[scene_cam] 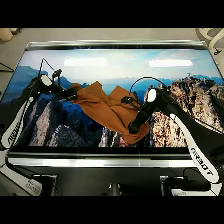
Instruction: Fold the shirts.
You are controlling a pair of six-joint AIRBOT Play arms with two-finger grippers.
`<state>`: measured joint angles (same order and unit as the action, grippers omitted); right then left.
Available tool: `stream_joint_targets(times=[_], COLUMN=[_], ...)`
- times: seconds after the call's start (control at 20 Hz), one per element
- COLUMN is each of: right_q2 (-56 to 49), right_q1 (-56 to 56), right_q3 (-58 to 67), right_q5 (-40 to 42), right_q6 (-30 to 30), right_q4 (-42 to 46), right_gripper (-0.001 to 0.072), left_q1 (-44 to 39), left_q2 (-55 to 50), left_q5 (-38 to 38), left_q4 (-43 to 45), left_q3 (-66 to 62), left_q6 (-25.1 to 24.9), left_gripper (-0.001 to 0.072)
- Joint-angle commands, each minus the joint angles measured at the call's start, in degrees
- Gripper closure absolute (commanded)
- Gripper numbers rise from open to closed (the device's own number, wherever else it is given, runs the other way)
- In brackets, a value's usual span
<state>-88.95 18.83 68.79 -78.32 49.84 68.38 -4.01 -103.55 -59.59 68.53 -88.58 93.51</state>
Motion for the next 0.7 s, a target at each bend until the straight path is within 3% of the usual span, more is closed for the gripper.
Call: stream_joint_targets(times=[0.0,0.05,0.1,0.15,0.3,0.5,0.65], right_q2=[-2.19,-2.69,-2.71,-2.36,3.28,17.99,29.77], right_q1=[3.58,4.13,4.24,3.98,2.86,2.73,2.73], right_q3=[-0.48,-0.48,-0.44,0.24,6.69,25.29,35.71], right_q5=[1.36,1.79,2.71,3.28,3.39,7.17,14.82], right_q6=[0.02,0.02,0.04,1.70,2.40,1.51,1.55], right_q4=[1.40,2.43,3.69,5.84,12.68,32.87,37.09], right_gripper=[0.0102,0.0329,0.0607,0.0691,0.0691,0.0691,0.0690], left_q1=[-0.13,-0.13,-0.13,-0.11,-0.07,-1.64,-1.36], left_q2=[1.86,2.64,3.50,4.63,11.43,29.35,42.91], left_q5=[-1.07,-1.55,-2.16,-2.93,-1.42,3.52,6.32], left_q4=[-0.22,-0.22,-0.20,-0.22,-6.86,-10.51,-9.42], left_q3=[-0.22,-0.22,-0.22,-0.22,-0.57,-8.37,-15.54], left_q6=[-0.72,-0.74,-0.76,-0.72,-2.01,-13.88,-14.47], left_gripper=[0.0682,0.0682,0.0683,0.0683,0.0684,0.0684,0.0684])
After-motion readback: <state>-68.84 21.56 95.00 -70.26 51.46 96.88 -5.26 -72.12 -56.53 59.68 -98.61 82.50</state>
